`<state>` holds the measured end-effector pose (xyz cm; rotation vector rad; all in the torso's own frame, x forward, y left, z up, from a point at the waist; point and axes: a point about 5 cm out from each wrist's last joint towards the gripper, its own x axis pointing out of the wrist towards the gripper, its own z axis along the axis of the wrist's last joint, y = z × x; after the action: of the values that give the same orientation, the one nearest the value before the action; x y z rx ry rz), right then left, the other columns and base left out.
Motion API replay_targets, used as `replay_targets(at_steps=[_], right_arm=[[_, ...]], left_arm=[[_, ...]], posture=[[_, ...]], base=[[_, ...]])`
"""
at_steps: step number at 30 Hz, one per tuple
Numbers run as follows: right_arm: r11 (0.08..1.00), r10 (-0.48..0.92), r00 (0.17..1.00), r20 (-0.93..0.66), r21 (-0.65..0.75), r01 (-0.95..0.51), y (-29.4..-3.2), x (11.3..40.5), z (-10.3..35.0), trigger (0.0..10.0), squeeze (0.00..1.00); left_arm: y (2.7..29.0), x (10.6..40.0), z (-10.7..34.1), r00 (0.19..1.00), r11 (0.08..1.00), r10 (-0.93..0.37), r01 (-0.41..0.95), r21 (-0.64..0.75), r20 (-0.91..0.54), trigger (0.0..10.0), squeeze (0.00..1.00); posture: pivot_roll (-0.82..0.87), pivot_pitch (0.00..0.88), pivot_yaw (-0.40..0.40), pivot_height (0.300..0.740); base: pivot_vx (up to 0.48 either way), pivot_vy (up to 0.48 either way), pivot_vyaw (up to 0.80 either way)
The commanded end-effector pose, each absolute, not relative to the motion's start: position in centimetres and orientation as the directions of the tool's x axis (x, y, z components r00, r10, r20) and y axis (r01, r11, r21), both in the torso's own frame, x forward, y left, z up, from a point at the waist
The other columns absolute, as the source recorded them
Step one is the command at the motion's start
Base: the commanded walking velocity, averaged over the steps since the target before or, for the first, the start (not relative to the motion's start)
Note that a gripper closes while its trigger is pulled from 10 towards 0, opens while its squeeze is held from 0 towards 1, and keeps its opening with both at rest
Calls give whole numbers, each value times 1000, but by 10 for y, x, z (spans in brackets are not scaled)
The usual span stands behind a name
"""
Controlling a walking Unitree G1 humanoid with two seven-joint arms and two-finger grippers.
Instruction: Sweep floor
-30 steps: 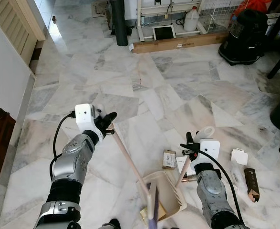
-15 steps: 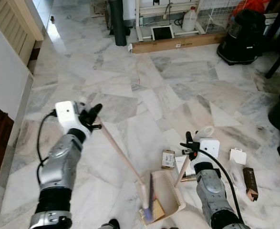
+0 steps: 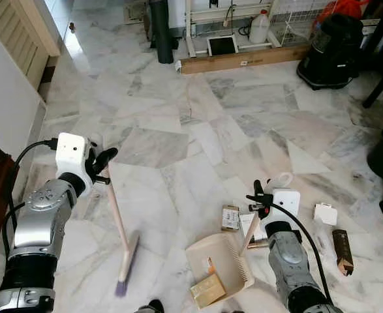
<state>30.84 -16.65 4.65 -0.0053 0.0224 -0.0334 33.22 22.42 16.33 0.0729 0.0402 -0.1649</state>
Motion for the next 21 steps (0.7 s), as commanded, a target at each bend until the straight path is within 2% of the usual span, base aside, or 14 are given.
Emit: replay_targets(at_steps=[1,5,9,17,21], right_arm=[[996,-29,986,-161,73,41,-158,294,20,10000,0],[997,-33,988,-151,69,44,-159,296,23,10000,0],[996,-40,988,-149,75,51,-161,297,23,10000,0],[991,-68,992,-107,111,80,-165,304,34,10000,0],[991,-68,994,-81,113,77,-165,308,40,10000,0]], left_arm=[[229,332,166,994,993,-106,106,59,-4,10000,0],[229,326,159,1000,1000,2,-3,20,27,10000,0],[231,323,162,998,999,28,-30,28,61,10000,0],[252,319,183,966,985,158,-170,43,205,10000,0],[253,318,184,961,982,170,-182,39,219,10000,0]], posture=[[19,150,64,740],[15,151,63,740],[15,153,60,740],[21,151,63,740],[19,150,60,740]], base=[[0,0,0],[0,0,0],[0,0,0],[0,0,0],[0,0,0]])
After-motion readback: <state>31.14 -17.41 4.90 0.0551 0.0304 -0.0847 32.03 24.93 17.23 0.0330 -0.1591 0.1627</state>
